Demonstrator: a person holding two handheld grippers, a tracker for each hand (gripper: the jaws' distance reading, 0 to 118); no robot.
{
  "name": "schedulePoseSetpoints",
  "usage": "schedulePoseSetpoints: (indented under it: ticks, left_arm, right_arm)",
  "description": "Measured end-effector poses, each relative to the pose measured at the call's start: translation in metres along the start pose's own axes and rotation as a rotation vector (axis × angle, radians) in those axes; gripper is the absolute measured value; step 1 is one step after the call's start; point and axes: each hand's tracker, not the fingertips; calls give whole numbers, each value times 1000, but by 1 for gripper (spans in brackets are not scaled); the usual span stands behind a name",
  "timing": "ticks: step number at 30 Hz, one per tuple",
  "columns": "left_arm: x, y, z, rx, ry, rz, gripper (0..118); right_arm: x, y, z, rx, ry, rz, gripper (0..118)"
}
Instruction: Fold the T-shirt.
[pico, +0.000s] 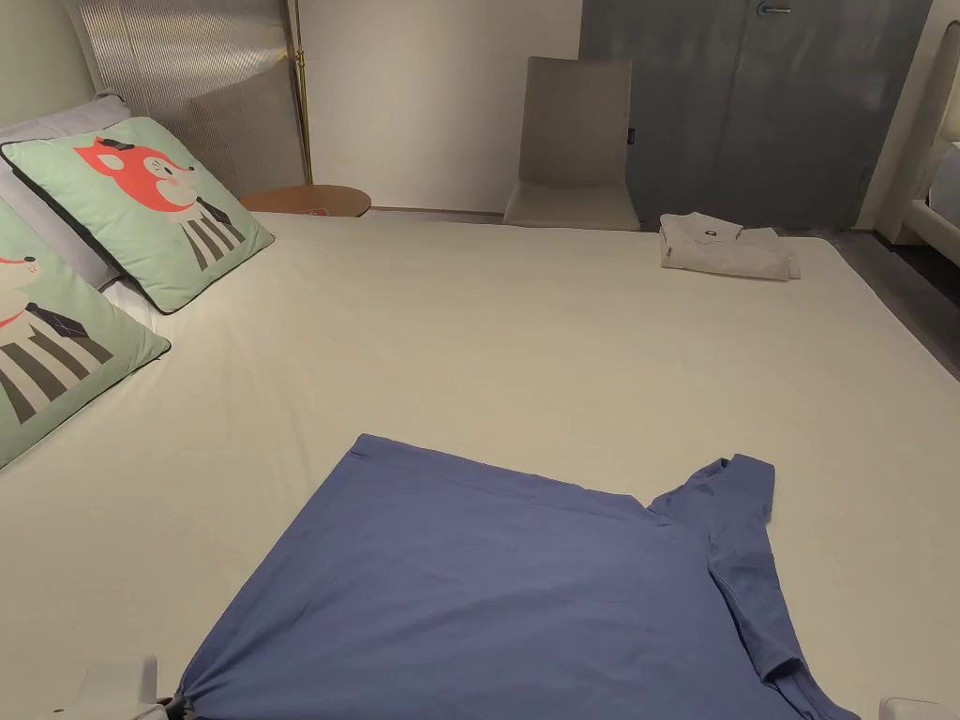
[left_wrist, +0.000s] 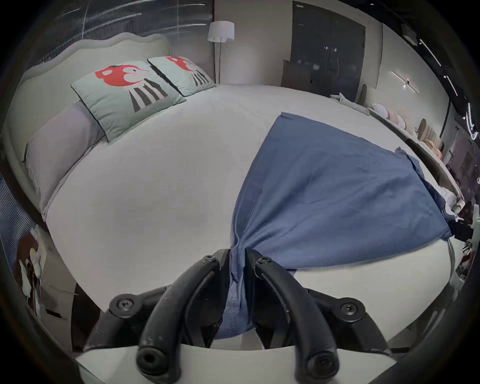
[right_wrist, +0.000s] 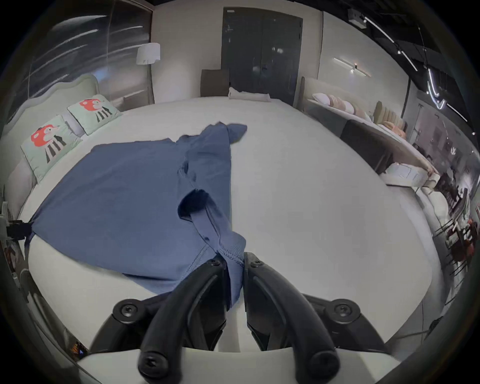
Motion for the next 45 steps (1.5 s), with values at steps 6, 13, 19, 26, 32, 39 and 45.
schedulePoseSetpoints:
  ticks: [6, 13, 19, 26, 32, 39, 45]
  left_arm:
    - [16, 16, 9, -19, 30, 24, 48]
    - [52, 88, 53, 282, -42, 29, 106]
    - [99, 134, 94, 545, -106, -38, 105]
    - [139, 138, 106, 698, -144, -96, 21]
    - [148, 138, 90, 675, -210, -90, 0]
    - [150, 175, 55, 537, -206, -113, 0]
    - [146, 229, -4, 384, -236, -136, 0]
  right_arm:
    - [-7, 26, 28, 34, 37, -13, 61]
    - [-32, 97, 69, 338, 61, 51, 98]
    - [-57, 138, 103, 541, 56, 54, 99]
    - [-71, 144, 105, 634, 12, 55, 39]
    - [-72, 146, 98, 661, 0, 52, 1]
    - [-67, 163, 87, 649, 2, 48, 1]
    - [-65, 179, 58, 634, -9, 50, 1]
